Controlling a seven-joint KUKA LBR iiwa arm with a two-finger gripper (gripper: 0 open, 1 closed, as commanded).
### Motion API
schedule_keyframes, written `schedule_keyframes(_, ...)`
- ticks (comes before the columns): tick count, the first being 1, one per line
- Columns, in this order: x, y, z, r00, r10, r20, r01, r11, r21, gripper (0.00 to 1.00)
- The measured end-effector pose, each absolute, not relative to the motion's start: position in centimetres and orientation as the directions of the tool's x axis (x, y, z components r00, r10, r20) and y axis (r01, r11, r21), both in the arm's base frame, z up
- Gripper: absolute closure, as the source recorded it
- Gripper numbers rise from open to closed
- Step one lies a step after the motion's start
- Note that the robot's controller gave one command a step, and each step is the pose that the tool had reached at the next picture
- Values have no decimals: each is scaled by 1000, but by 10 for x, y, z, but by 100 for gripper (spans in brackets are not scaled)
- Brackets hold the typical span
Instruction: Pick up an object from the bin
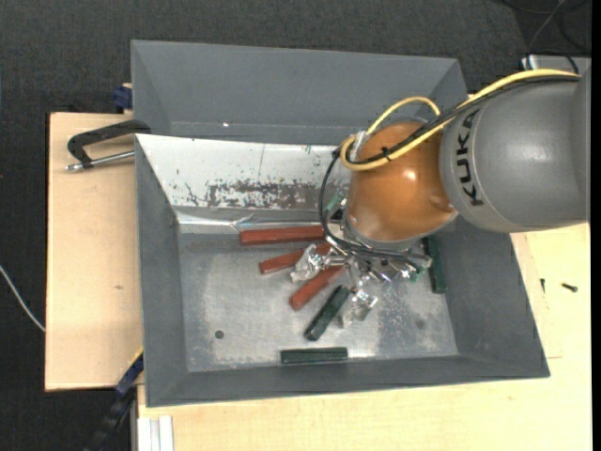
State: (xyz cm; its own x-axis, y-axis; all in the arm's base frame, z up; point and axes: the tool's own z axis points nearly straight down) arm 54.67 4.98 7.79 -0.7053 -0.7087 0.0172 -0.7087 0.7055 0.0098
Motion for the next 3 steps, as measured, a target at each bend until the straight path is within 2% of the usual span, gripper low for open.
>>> schedule_keyframes(1, 560, 44, 77, -602, -798, 2, -798, 602, 3, 100)
schedule_keyframes(3, 559, 44, 79, -602, -798, 2, -798, 602, 3, 100)
